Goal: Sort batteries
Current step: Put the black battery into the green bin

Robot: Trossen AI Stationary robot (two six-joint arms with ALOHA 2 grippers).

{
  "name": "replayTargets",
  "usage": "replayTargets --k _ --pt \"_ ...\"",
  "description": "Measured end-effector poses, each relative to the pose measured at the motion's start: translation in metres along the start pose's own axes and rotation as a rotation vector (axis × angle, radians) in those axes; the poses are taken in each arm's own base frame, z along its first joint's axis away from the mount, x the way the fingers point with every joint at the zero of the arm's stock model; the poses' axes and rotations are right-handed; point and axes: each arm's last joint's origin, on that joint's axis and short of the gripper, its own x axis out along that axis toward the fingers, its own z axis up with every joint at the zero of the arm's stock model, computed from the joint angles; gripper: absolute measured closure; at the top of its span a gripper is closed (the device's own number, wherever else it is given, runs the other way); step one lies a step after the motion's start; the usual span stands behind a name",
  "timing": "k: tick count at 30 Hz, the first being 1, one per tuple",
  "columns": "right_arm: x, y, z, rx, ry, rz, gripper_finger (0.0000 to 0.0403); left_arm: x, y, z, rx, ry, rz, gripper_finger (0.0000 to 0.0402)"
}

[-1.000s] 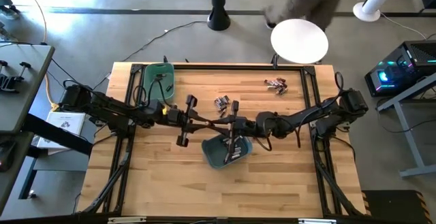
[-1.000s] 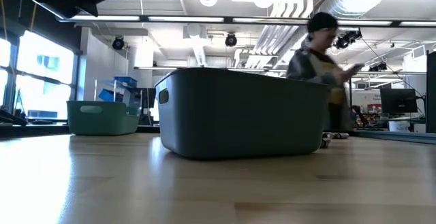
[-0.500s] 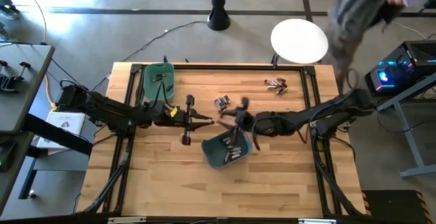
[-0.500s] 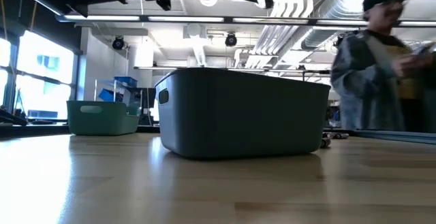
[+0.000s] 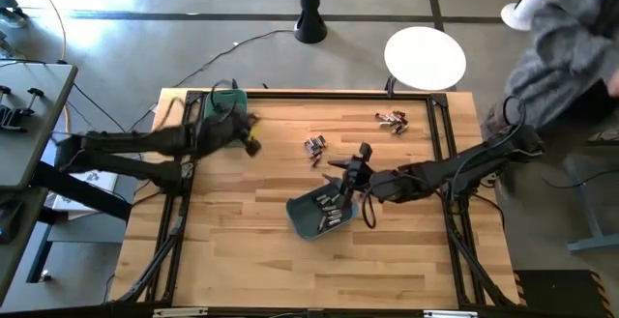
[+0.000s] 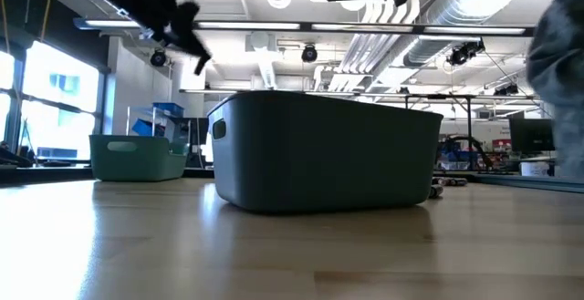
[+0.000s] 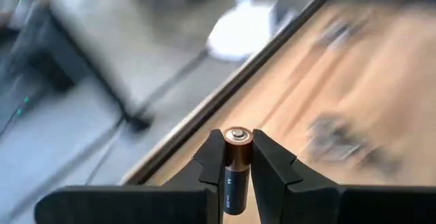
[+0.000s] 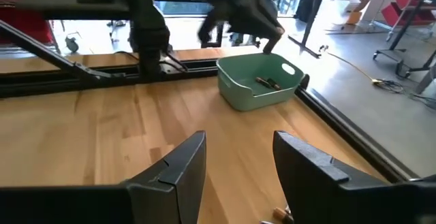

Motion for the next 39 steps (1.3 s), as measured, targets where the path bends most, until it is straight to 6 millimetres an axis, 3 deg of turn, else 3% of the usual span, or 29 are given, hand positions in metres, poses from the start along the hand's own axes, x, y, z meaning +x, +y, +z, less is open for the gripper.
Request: replayTargets --k 7,15,25,39 --pt "0.000 0.000 0.000 0.006 0.003 0.004 0.0240 0.040 0.062 0.001 -0.061 0.369 0.122 0.0367" --pt "0.001 -0.001 0.000 0.005 0.005 0.003 0.0240 0.099 0.102 -0.038 -0.120 0.668 0.093 0.0367" --pt "0.001 -0.001 0.000 0.012 0.006 0.004 0.0240 0.129 0.107 -0.078 -0.039 0.911 0.043 0.0366" --pt "0.001 0.000 -0.001 0.008 0.010 0.003 0.0240 0.145 0.100 -0.102 0.032 1.042 -0.028 0.0353"
